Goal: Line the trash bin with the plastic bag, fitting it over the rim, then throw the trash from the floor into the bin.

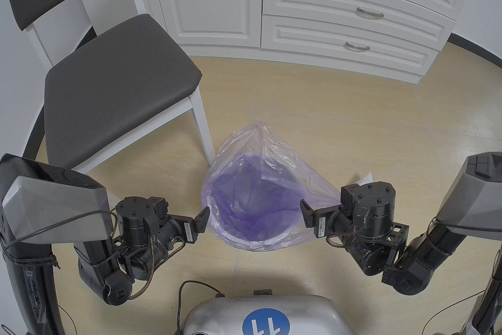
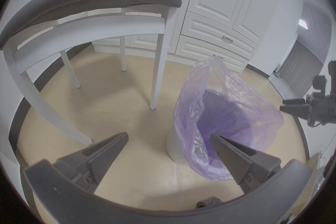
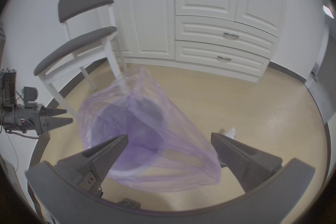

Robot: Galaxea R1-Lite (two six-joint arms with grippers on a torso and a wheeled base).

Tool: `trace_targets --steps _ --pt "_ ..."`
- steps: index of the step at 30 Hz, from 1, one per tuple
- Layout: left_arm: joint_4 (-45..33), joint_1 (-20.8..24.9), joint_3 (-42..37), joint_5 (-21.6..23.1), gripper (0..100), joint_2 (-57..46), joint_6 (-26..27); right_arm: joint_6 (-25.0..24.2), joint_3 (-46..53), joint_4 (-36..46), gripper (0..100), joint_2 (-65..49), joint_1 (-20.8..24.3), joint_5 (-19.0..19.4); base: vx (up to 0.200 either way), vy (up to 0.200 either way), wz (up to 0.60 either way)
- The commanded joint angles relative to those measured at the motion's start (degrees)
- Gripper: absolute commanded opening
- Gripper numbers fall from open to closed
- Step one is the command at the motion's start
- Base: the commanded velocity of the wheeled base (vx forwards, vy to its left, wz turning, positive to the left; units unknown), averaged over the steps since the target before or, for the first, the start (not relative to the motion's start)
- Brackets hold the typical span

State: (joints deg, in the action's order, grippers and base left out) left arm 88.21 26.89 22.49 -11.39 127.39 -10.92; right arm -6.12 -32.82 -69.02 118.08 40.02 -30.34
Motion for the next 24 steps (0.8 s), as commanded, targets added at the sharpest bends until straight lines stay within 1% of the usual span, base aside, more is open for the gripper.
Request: trace_targets --steps 1,2,3,4,11,15,20,24 --pt "-0.06 -0.09 6.86 -5.93 100 4.18 -2.26 -7.06 -8.32 -4.45 100 10.42 -6.8 0.2 0.0 0.0 0.0" --pt "-0.06 -0.09 7.92 -7.25 100 4.88 -2.52 -7.85 -9.46 -4.45 100 11.56 -7.15 0.2 0.0 0.0 0.0" --pt "-0.06 -0.09 8.09 -7.51 100 5.06 -2.61 -8.03 -9.63 -4.45 100 11.65 -7.24 0.2 0.0 0.0 0.0" --pt "-0.06 -0.17 9.5 -9.44 100 6.64 -2.88 -9.7 -11.39 -4.37 100 13.67 -7.77 0.2 0.0 0.0 0.0" --pt "-0.14 -0.88 11.26 -9.8 100 8.31 -3.14 -13.22 -17.72 -5.07 100 19.56 -10.4 0.2 0.0 0.0 0.0" --pt "-0.14 -2.37 14.51 -10.15 100 10.86 -4.46 -15.59 -22.2 -7.09 100 22.99 -12.78 0.2 0.0 0.0 0.0" --pt "-0.14 -3.78 18.99 -13.49 100 12.44 -6.48 -16.12 -23.96 -11.75 100 23.78 -14.27 0.28 0.0 0.0 0.0" --pt "-0.14 -3.87 20.49 -14.1 100 12.71 -7.53 -16.47 -24.31 -14.82 100 23.95 -14.71 0.72 0.0 0.0 0.0"
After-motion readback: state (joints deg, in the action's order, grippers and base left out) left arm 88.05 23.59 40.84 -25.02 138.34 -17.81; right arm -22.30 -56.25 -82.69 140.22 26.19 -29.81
